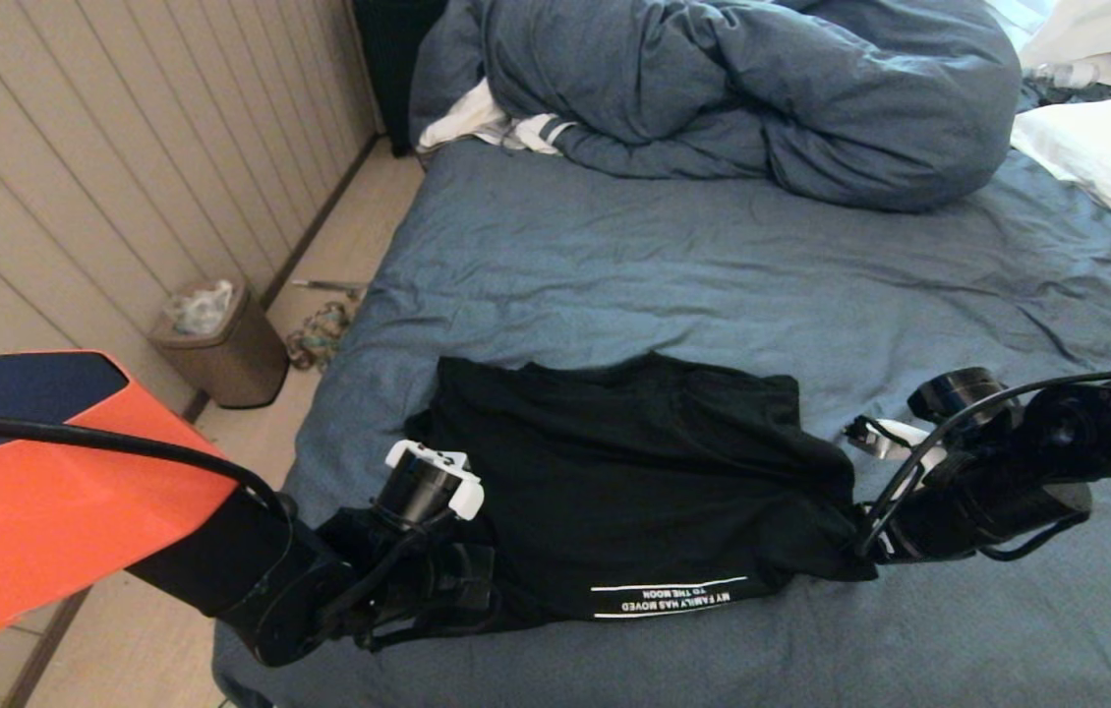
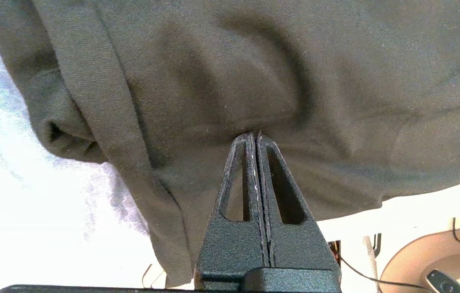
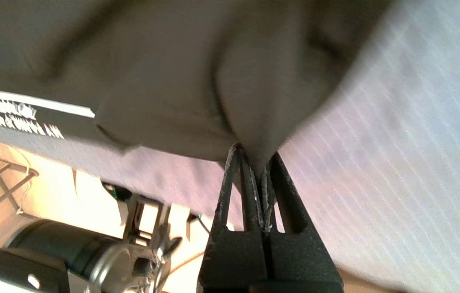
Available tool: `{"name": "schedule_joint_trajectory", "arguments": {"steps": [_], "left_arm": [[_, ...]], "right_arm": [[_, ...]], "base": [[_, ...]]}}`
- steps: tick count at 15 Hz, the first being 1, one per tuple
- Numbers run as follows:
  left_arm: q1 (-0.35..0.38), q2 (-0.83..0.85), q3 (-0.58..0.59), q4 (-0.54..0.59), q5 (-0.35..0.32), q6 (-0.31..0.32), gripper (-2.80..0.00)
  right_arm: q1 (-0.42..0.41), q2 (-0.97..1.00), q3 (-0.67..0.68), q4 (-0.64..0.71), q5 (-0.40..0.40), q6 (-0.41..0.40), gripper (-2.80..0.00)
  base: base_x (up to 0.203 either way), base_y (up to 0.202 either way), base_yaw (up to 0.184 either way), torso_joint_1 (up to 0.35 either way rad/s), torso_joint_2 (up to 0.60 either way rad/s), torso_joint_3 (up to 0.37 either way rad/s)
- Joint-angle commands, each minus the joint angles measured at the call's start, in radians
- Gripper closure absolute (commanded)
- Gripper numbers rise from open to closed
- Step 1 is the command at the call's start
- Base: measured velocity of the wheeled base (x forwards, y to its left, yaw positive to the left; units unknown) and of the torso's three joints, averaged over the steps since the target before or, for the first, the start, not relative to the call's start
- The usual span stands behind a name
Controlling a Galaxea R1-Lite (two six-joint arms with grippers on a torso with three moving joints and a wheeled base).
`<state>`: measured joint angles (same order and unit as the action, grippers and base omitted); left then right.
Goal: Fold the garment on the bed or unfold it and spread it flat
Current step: Fold the black T-shirt
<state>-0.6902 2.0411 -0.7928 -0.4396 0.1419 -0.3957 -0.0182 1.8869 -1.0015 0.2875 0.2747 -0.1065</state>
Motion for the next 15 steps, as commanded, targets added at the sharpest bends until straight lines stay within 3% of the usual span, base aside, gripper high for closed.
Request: {"name": "schedule_joint_trajectory", "arguments": {"steps": [1, 3, 6, 15], "left_arm": [[0.0, -0.004, 0.003, -0.003, 0.001, -0.002, 0.0], [0.0, -0.009, 0.005, -0.002, 0.001, 0.0, 0.0], [0.0, -0.015, 0.007, 0.002, 0.001, 0.002, 0.0], [0.0, -0.018, 0.009, 0.001, 0.001, 0.003, 0.0]], "right_arm": [[-0.032, -0.041, 0.004, 0.05, 0.002, -0.02, 0.0], [-0.068, -0.044, 0.003, 0.112, 0.001, -0.091, 0.0], [-0.112, -0.031, 0.007, 0.147, -0.001, -0.135, 0.0], [-0.135, 0.034, 0.006, 0.14, -0.015, -0.16, 0.0]], "base": [[0.0, 0.0, 0.0, 0.0, 0.0, 0.0], [0.0, 0.0, 0.0, 0.0, 0.0, 0.0], [0.0, 0.0, 0.0, 0.0, 0.0, 0.0], [0.0, 0.0, 0.0, 0.0, 0.0, 0.0]]}}
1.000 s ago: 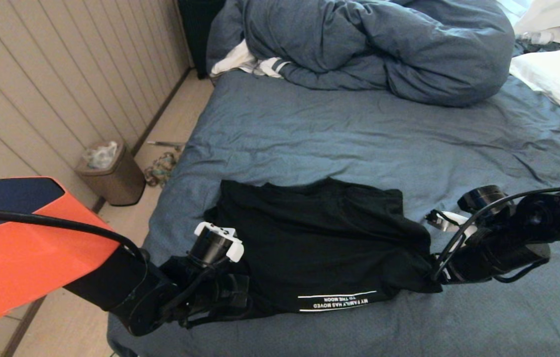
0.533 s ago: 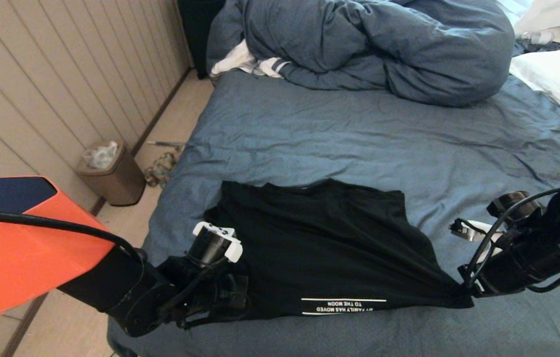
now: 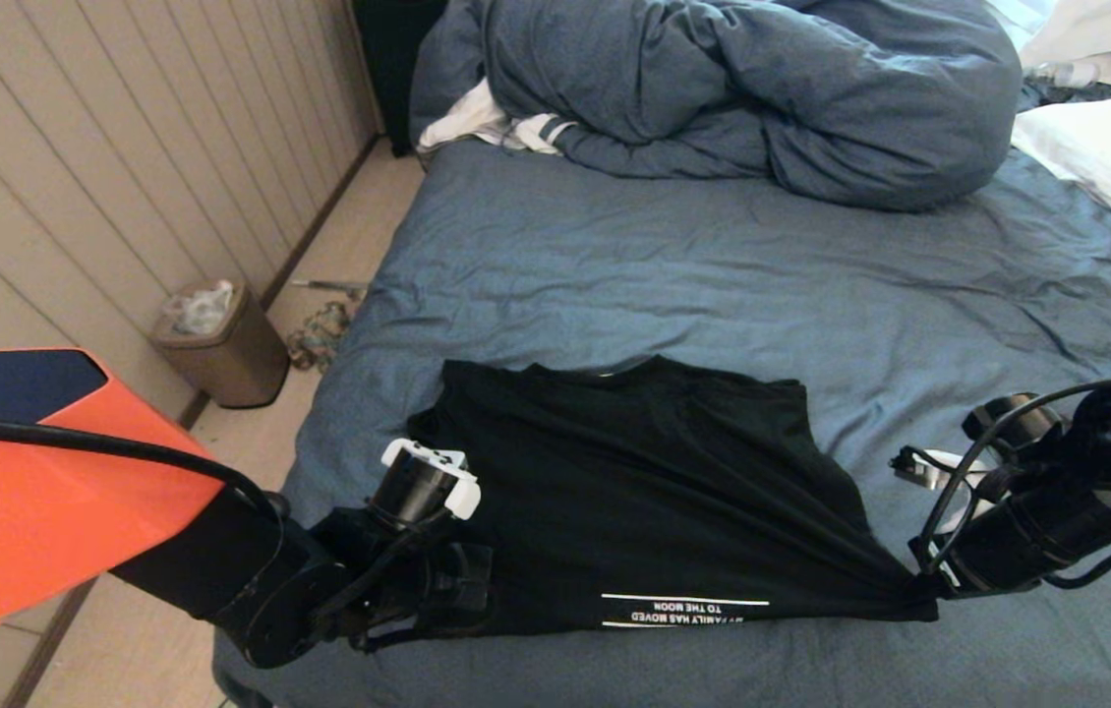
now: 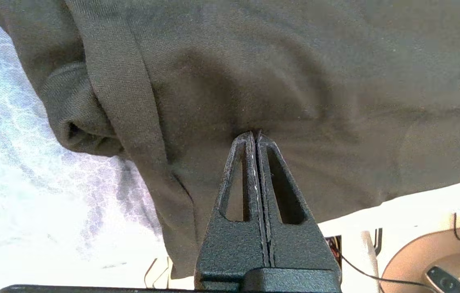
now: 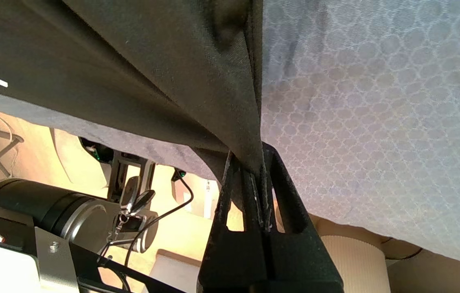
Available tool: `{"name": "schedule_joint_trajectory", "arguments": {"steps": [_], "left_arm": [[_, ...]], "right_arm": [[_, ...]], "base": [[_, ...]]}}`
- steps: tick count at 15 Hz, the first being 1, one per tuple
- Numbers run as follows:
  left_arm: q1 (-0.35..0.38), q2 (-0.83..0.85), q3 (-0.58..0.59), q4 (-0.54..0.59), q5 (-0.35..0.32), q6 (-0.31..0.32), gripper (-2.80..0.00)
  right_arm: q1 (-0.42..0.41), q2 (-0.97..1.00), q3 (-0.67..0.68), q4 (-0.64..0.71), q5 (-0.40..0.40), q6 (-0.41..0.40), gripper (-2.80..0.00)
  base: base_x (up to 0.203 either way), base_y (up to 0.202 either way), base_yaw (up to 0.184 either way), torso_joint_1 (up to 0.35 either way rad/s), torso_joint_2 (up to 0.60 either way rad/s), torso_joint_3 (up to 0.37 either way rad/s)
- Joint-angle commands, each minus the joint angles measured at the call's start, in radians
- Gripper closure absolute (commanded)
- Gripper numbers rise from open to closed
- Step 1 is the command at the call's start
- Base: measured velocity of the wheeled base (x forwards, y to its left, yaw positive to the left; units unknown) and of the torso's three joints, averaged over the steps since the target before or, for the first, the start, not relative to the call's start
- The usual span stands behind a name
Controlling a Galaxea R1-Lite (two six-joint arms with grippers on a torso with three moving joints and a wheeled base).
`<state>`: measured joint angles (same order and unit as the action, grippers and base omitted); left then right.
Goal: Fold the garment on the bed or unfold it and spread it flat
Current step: Fold the black T-shirt
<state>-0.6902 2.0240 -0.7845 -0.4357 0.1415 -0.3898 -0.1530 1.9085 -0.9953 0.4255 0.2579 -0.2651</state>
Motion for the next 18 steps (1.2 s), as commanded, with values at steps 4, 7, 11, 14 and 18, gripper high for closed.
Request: {"name": "schedule_joint_trajectory", "arguments": {"steps": [4, 7, 11, 14, 18], "left_arm": [[0.0, -0.001, 0.001, -0.005, 0.001, -0.004, 0.0], [0.0, -0.001, 0.001, -0.005, 0.001, -0.006, 0.0], [0.0, -0.008, -0.002, -0.006, 0.0, -0.009, 0.0], [-0.002, -0.012, -0.001, -0.008, 0.0, -0.011, 0.0], [-0.002, -0.038, 0.002, -0.005, 0.0, -0.012, 0.0]], "right_arm": [[0.002, 0.018, 0.001, -0.001, 0.001, -0.002, 0.0], [0.005, 0.024, 0.008, -0.006, 0.0, -0.005, 0.0], [0.01, -0.001, 0.017, -0.016, -0.002, -0.015, -2.8], [0.007, -0.04, 0.015, -0.016, 0.0, -0.012, -2.8], [0.0, -0.138, -0.024, -0.051, 0.017, 0.001, -2.8]], "base": [[0.0, 0.0, 0.0, 0.0, 0.0, 0.0], [0.0, 0.0, 0.0, 0.0, 0.0, 0.0], [0.0, 0.0, 0.0, 0.0, 0.0, 0.0], [0.0, 0.0, 0.0, 0.0, 0.0, 0.0], [0.0, 0.0, 0.0, 0.0, 0.0, 0.0]]}}
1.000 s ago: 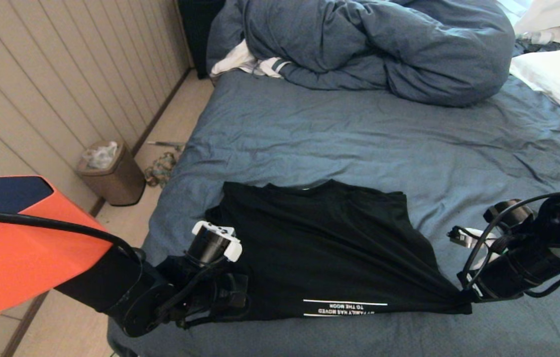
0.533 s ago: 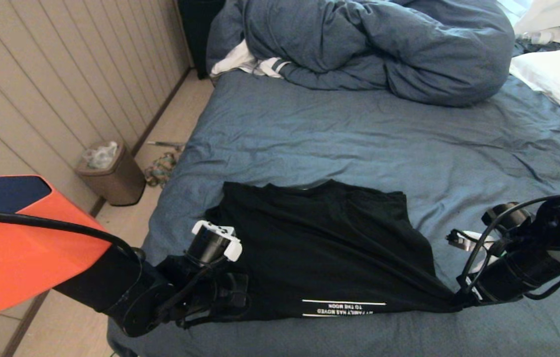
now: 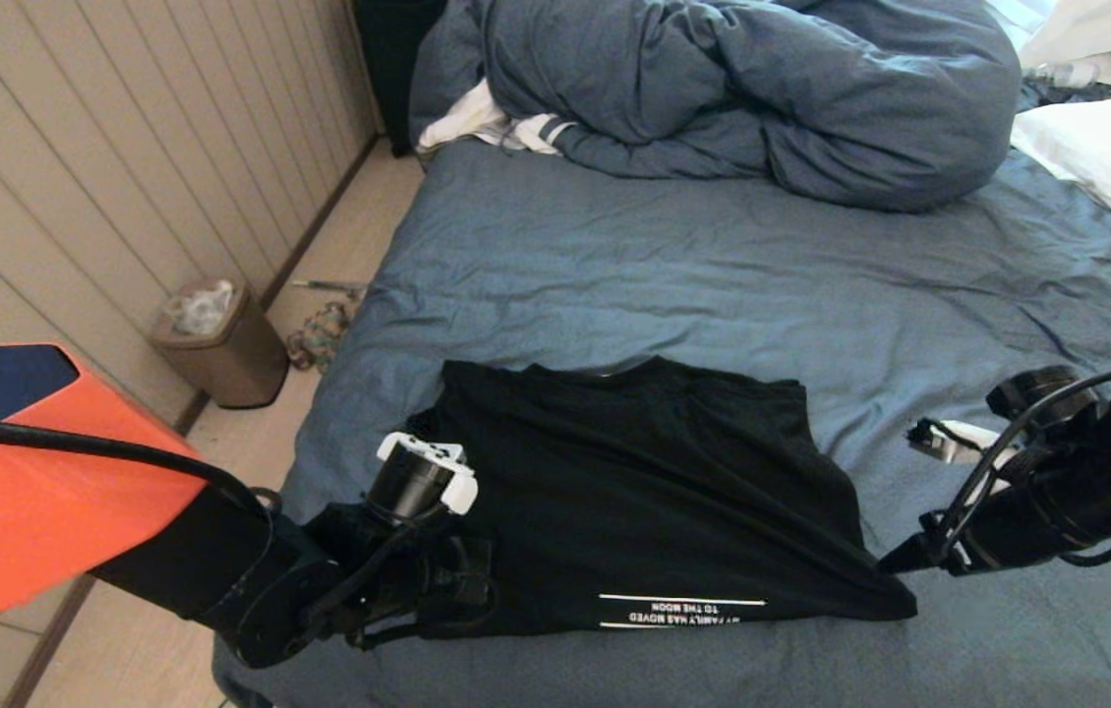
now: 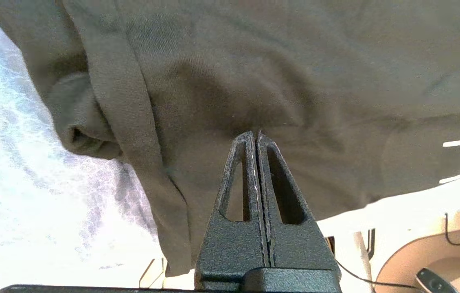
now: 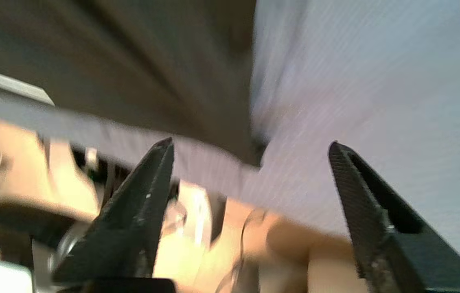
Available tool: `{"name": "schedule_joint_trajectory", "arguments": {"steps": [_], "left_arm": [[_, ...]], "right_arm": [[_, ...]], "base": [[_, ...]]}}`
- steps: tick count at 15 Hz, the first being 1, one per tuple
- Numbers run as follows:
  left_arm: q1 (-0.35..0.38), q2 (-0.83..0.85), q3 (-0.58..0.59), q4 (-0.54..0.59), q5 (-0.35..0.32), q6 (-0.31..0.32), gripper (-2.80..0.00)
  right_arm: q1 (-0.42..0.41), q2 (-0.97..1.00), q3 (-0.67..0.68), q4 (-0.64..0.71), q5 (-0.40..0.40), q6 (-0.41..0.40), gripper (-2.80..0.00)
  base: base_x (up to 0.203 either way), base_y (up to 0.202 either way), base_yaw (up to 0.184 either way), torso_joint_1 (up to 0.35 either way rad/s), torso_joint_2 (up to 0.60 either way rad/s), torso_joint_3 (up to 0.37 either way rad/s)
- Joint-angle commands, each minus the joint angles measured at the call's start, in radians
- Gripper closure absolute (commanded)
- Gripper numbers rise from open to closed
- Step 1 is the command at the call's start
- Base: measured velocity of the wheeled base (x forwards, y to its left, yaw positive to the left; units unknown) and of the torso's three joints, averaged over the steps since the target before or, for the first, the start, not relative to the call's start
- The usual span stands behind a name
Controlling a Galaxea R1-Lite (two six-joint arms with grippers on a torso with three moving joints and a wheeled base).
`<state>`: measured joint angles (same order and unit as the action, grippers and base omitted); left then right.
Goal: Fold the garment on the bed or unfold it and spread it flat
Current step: Fold the black T-shirt
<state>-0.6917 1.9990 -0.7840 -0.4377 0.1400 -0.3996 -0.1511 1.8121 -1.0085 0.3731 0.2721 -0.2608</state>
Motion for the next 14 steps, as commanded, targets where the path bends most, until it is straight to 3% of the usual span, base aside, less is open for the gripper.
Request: {"name": "schedule_joint_trajectory", "arguments": {"steps": [1, 2, 11, 12, 14], "left_arm": [[0.0, -0.019, 0.002, 0.0, 0.001, -0.002, 0.0], [0.0, -0.02, 0.002, -0.004, 0.001, -0.004, 0.0], [0.0, -0.029, 0.002, -0.006, 0.003, -0.01, 0.0], [0.0, -0.029, 0.001, -0.006, 0.003, -0.01, 0.0], [0.0, -0.028, 0.0, -0.006, 0.001, -0.01, 0.0]], "right_arm": [[-0.002, -0.054, -0.054, -0.009, 0.003, 0.011, -2.37], [0.0, -0.056, -0.101, -0.014, 0.002, 0.033, 0.0], [0.077, 0.275, -0.542, -0.021, -0.005, 0.143, 0.0], [0.079, 0.288, -0.556, -0.025, -0.009, 0.144, -2.8], [0.091, 0.316, -0.569, -0.057, -0.025, 0.144, -2.8]], "base": [[0.0, 0.0, 0.0, 0.0, 0.0, 0.0], [0.0, 0.0, 0.0, 0.0, 0.0, 0.0], [0.0, 0.0, 0.0, 0.0, 0.0, 0.0], [0.0, 0.0, 0.0, 0.0, 0.0, 0.0], [0.0, 0.0, 0.0, 0.0, 0.0, 0.0]]}}
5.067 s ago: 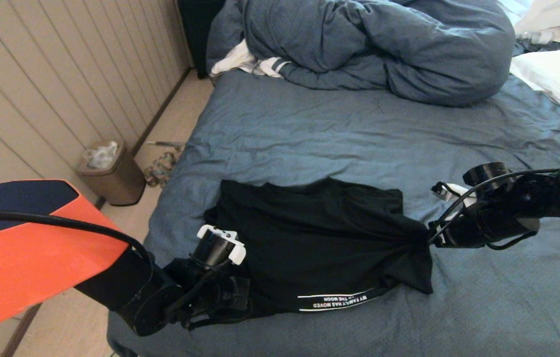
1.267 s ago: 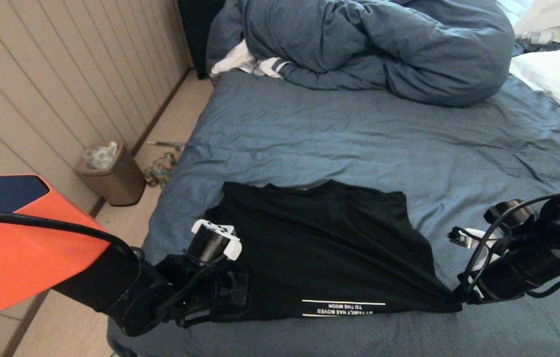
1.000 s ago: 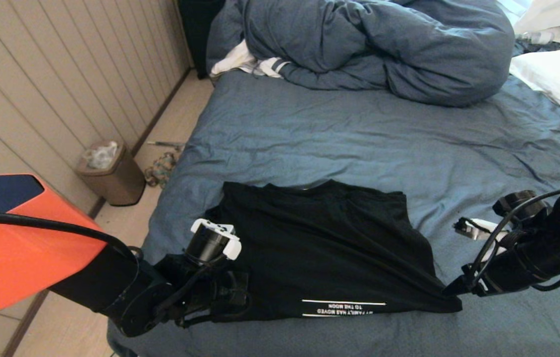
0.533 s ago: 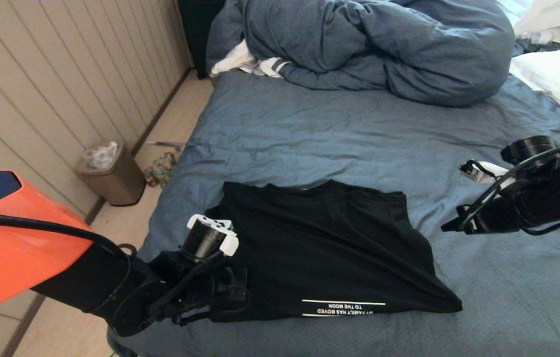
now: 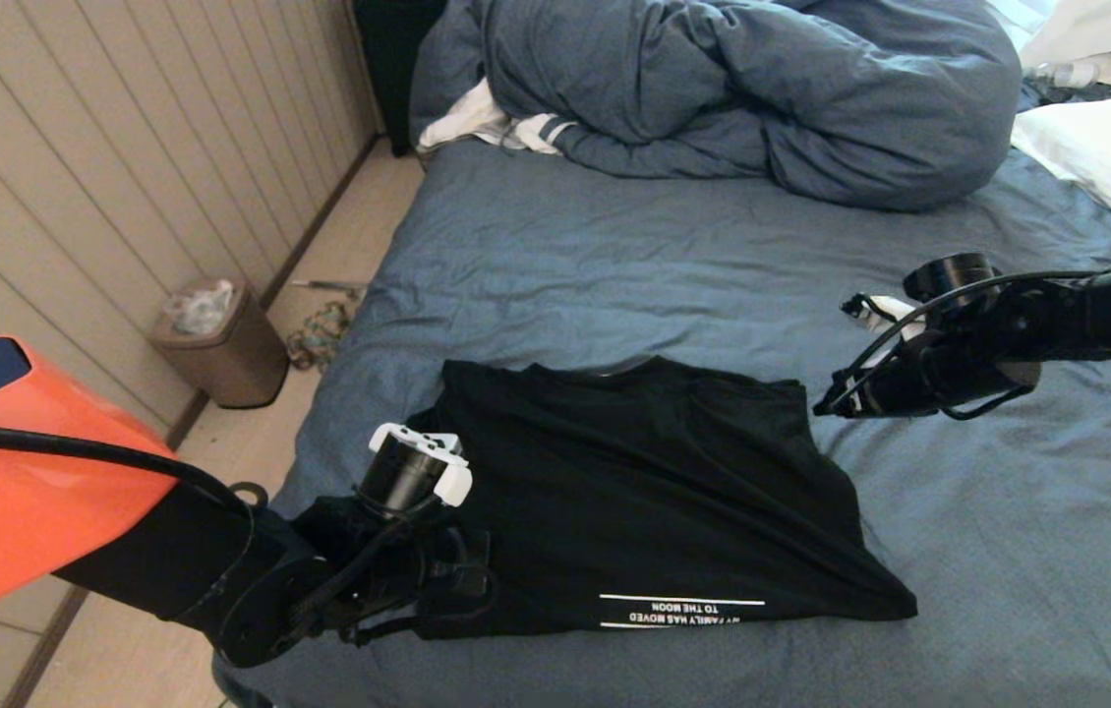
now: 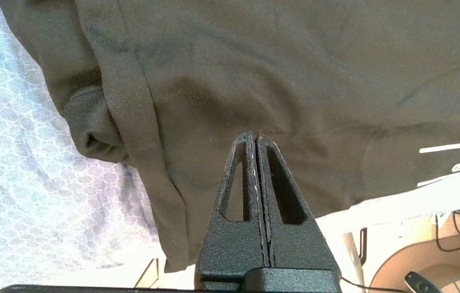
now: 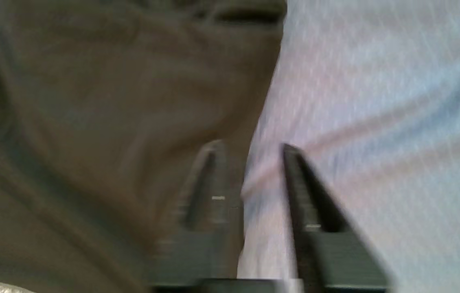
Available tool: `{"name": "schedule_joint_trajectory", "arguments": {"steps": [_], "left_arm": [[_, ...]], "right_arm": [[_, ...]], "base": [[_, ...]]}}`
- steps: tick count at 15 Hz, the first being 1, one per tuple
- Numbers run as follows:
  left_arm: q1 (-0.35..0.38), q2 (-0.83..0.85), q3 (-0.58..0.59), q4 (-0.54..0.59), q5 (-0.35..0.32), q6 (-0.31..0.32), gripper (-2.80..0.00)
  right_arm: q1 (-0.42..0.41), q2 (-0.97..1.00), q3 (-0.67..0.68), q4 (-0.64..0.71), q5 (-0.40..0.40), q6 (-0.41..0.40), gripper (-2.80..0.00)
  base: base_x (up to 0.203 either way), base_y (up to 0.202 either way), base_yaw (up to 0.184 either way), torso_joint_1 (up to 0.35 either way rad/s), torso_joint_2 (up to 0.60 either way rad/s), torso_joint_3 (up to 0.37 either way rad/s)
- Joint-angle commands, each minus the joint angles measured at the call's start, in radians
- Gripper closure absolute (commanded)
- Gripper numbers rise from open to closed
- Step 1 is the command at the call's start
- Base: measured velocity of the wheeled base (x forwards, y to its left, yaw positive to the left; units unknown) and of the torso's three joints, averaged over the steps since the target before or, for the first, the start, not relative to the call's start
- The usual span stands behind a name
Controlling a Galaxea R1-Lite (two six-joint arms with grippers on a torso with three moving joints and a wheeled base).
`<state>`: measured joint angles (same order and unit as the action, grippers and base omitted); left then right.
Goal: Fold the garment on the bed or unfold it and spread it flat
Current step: Fold the black T-shirt
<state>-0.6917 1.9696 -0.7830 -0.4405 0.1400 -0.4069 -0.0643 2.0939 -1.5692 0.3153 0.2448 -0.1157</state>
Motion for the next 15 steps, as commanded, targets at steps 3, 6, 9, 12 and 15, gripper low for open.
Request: {"name": "schedule_joint_trajectory", "arguments": {"steps": [3, 6, 9, 12, 15], "left_arm": [[0.0, 0.002, -0.001, -0.004, 0.001, -0.003, 0.0], [0.0, 0.002, -0.001, -0.004, 0.001, -0.006, 0.0], [0.0, 0.004, -0.001, -0.004, 0.001, -0.009, 0.0], [0.0, 0.006, -0.001, -0.004, 0.001, -0.009, 0.0], [0.0, 0.009, -0.001, -0.004, 0.001, -0.009, 0.0]], "right_arm": [[0.006, 0.081, -0.05, -0.018, -0.005, 0.001, -2.8], [0.011, 0.143, -0.101, -0.018, -0.004, 0.019, -2.8], [0.023, 0.211, -0.203, -0.021, -0.004, 0.075, -2.8], [0.053, 0.222, -0.219, -0.022, -0.005, 0.08, 0.0], [0.054, 0.216, -0.219, -0.022, -0.004, 0.08, 0.0]], "base": [[0.0, 0.0, 0.0, 0.0, 0.0, 0.0], [0.0, 0.0, 0.0, 0.0, 0.0, 0.0], [0.0, 0.0, 0.0, 0.0, 0.0, 0.0], [0.0, 0.0, 0.0, 0.0, 0.0, 0.0], [0.0, 0.0, 0.0, 0.0, 0.0, 0.0]]}}
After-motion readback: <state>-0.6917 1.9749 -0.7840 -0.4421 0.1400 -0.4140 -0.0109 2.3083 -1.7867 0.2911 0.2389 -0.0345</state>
